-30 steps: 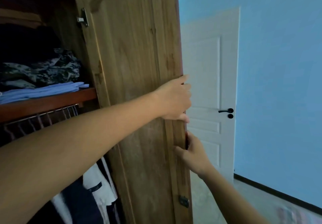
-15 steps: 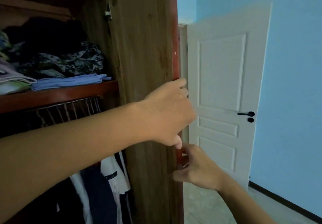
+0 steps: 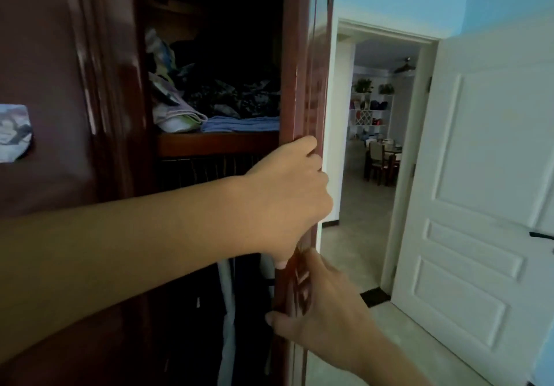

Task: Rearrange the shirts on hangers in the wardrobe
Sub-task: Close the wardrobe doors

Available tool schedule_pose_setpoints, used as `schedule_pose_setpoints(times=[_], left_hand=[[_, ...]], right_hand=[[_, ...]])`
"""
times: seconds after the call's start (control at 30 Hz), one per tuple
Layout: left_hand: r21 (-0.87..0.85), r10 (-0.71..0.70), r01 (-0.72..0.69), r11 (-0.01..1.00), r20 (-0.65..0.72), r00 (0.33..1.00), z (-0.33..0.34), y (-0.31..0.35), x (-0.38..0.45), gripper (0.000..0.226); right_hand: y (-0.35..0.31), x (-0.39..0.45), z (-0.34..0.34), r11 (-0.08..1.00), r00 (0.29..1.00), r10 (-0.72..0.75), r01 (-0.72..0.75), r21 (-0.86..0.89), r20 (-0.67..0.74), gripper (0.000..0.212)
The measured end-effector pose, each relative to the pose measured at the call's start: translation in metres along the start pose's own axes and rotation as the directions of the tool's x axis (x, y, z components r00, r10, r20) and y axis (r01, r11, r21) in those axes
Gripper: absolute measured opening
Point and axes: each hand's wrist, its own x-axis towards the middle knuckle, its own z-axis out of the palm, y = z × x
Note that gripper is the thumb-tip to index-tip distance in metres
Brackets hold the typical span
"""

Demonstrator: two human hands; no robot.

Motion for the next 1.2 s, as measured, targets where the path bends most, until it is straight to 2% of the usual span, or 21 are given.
schedule_pose_setpoints(times=[0.1,0.23,0.37,0.6,0.9,1.2], left_hand=[[-0.005,0.020,-0.020,1.000,-0.005,1.000,0.027,-0.016,-0.021,0.069],[-0.022,0.051,-0.052,0.998,-0.068,0.996,0.062,-0.036,-0.043,0.077],[-0.011,0.024,-0.026,1.000,-0.115,0.993,0.095,-0.048,-0.062,0.081],[0.031,-0.064,0.065,0.997,-0.036,0.997,0.144,-0.060,-0.077,0.086],[0.103,-0.136,0.144,0.984,-0.083,0.987,0.196,-0.073,-0.083,0.087],[0.070,-0.225,0.233,0.970,-0.107,0.969,0.234,-0.083,-0.080,0.093]], right_hand=[[-0.019,0.015,0.027,1.000,0.999,-0.012,0.012,-0.007,-0.052,0.061],[-0.039,0.037,0.059,0.999,0.996,0.026,-0.023,0.028,-0.081,0.065],[-0.060,0.061,0.088,0.996,0.986,0.059,-0.069,-0.056,-0.157,0.067],[-0.079,0.102,0.130,0.970,0.960,0.041,-0.105,-0.220,-0.277,0.069],[-0.089,0.153,0.163,0.949,0.962,0.072,-0.147,-0.280,-0.262,0.082],[-0.078,0.185,0.171,0.945,0.978,0.003,-0.071,-0.319,-0.210,0.080]])
